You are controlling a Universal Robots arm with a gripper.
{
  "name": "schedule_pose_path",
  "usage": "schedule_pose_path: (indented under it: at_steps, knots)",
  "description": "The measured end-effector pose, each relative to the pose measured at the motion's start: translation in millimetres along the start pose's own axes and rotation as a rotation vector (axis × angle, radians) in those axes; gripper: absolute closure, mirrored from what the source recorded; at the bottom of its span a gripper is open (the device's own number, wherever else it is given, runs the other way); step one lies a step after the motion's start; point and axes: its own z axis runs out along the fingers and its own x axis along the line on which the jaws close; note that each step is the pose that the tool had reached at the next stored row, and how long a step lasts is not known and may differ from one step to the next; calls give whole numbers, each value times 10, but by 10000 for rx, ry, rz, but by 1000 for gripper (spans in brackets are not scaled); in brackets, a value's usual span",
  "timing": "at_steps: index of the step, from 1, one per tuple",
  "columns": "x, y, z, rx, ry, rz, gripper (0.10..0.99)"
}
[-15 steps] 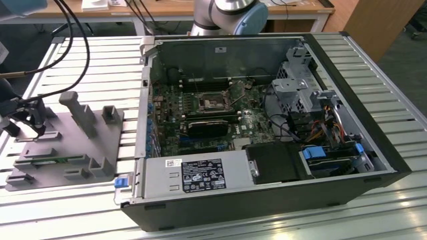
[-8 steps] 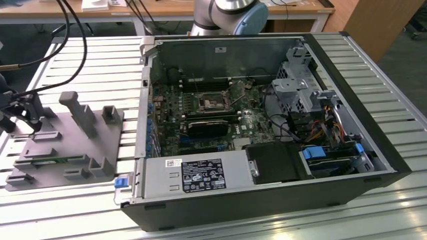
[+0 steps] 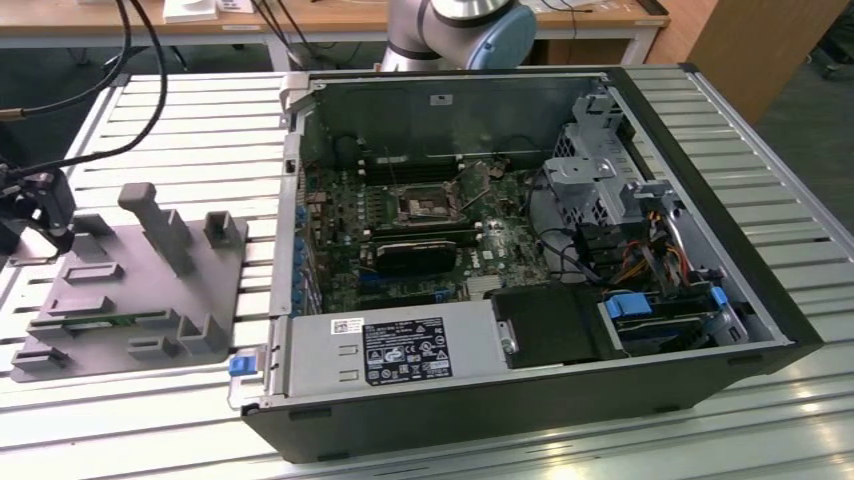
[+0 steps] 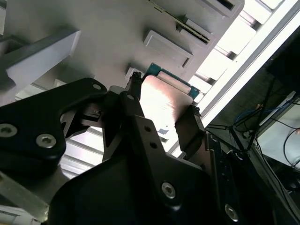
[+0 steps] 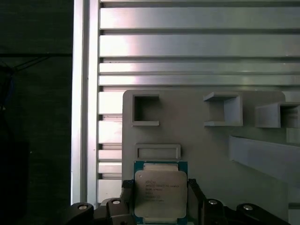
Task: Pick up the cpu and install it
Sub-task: 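Pick up the cpu and move it towards the insertion slot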
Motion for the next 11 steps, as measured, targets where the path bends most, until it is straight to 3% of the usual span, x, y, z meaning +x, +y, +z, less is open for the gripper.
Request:
schedule_pose_path:
  at_steps: [9, 11]
  knots:
    - [3, 15, -282, -63, 3, -1, 545]
    - [5, 22, -406, -77, 3, -1, 545]
